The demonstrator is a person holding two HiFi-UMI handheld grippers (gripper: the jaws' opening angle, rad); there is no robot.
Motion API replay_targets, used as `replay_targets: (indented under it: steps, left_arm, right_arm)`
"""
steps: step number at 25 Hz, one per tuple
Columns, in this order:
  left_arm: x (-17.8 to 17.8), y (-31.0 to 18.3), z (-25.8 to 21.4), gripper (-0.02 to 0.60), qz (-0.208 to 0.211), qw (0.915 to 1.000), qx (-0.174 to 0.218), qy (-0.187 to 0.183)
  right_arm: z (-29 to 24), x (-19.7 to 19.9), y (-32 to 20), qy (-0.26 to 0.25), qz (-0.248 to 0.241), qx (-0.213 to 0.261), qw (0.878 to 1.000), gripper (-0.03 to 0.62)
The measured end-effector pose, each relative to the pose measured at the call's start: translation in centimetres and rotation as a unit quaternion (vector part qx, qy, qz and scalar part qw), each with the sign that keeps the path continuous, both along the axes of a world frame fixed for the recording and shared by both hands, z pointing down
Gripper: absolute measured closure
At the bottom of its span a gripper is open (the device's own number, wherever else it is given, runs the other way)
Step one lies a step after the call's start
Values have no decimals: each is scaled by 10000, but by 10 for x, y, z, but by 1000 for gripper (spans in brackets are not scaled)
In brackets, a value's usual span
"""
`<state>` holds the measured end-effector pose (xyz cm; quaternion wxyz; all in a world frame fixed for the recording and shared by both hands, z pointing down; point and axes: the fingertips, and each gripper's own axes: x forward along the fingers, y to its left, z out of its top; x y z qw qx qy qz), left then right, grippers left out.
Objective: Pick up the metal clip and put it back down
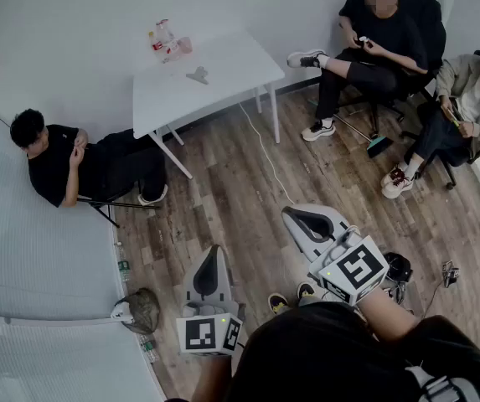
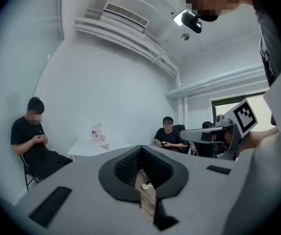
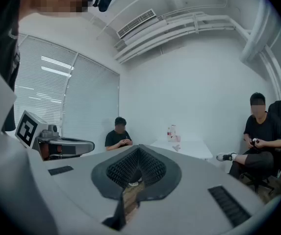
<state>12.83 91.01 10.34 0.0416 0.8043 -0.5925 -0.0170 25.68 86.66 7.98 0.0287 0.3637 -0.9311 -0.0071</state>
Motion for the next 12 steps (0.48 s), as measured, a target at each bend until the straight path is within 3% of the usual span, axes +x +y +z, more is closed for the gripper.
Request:
replay_targets:
  steps: [12]
  left_arm:
    - [-13, 19, -9, 563, -78, 9999, 66, 32]
  right_arm:
    - [-7, -15, 21, -28, -204, 7, 9998, 576]
